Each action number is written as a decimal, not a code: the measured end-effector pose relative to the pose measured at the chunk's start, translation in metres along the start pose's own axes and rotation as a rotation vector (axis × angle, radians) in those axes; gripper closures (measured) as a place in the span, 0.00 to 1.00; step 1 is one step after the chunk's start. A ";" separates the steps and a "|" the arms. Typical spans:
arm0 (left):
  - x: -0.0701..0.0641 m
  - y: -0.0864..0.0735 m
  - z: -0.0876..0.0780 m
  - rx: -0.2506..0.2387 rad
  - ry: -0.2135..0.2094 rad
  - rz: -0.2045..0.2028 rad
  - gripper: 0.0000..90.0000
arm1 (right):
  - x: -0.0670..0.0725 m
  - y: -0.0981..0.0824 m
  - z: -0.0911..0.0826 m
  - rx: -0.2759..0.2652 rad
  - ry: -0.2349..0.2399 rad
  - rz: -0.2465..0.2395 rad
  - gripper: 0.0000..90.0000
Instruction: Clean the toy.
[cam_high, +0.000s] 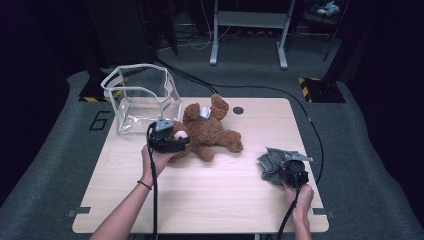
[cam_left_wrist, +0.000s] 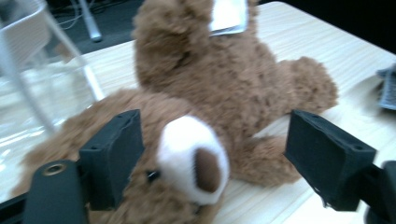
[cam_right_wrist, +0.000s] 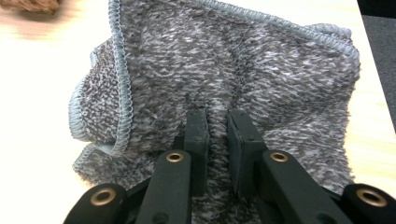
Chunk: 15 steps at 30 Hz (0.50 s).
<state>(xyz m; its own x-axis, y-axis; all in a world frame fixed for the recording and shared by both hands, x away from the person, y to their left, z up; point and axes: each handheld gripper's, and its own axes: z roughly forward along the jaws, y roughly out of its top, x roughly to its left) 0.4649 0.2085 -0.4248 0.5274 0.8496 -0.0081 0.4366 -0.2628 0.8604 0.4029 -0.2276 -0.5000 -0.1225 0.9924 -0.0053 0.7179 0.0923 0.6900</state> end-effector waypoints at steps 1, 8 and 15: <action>0.001 -0.001 -0.001 0.003 0.015 -0.002 0.17 | 0.000 0.000 0.000 0.001 -0.001 0.000 0.89; 0.000 -0.006 0.005 0.050 0.125 -0.011 0.14 | 0.002 0.001 0.001 -0.001 0.002 -0.003 0.89; 0.008 -0.014 0.026 0.112 0.161 -0.052 0.11 | 0.002 0.001 0.001 0.000 0.003 -0.015 0.89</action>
<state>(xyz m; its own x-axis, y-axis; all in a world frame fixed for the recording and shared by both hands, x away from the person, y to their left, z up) 0.4820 0.2071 -0.4497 0.3823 0.9233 0.0385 0.5433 -0.2583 0.7988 0.4045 -0.2258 -0.5001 -0.1352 0.9907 -0.0139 0.7157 0.1073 0.6901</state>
